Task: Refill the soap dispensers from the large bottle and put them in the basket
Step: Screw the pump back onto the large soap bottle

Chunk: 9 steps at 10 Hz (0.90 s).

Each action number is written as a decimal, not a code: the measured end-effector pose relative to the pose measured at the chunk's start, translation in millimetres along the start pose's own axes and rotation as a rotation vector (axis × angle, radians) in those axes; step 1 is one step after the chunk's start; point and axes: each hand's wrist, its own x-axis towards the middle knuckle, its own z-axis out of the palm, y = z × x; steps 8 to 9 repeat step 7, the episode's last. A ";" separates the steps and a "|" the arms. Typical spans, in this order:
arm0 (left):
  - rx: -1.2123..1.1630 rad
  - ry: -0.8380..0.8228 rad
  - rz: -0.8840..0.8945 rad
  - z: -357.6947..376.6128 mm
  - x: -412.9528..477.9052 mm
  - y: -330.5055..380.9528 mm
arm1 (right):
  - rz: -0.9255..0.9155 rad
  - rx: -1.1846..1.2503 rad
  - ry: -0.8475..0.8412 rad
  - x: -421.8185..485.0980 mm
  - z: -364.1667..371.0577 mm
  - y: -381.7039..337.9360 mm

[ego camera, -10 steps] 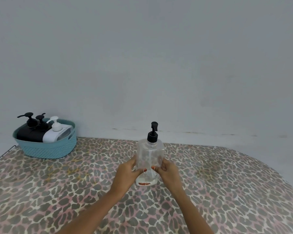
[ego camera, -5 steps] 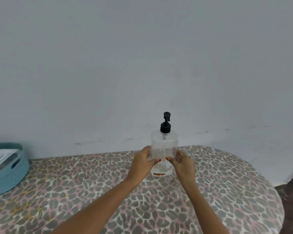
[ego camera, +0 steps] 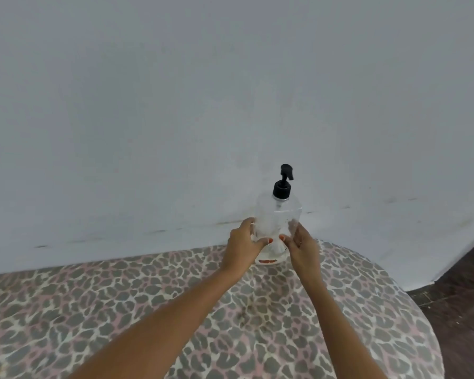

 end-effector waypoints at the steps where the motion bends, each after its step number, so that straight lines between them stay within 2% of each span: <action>1: 0.028 0.002 0.003 8.9 7.9 -3.0 | 0.009 -0.011 -0.015 10.2 -0.9 12.8; 5: 0.122 -0.057 0.030 13.0 6.1 -7.4 | 0.047 -0.053 -0.044 9.4 1.1 26.5; 6: 0.149 -0.082 0.036 9.4 3.4 -4.9 | 0.131 -0.027 -0.019 7.4 -0.8 27.9; 7: 0.222 -0.085 0.001 -1.2 -7.7 5.5 | 0.182 -0.031 0.096 -5.0 -1.3 18.9; 9: 0.222 -0.085 0.001 -1.2 -7.7 5.5 | 0.182 -0.031 0.096 -5.0 -1.3 18.9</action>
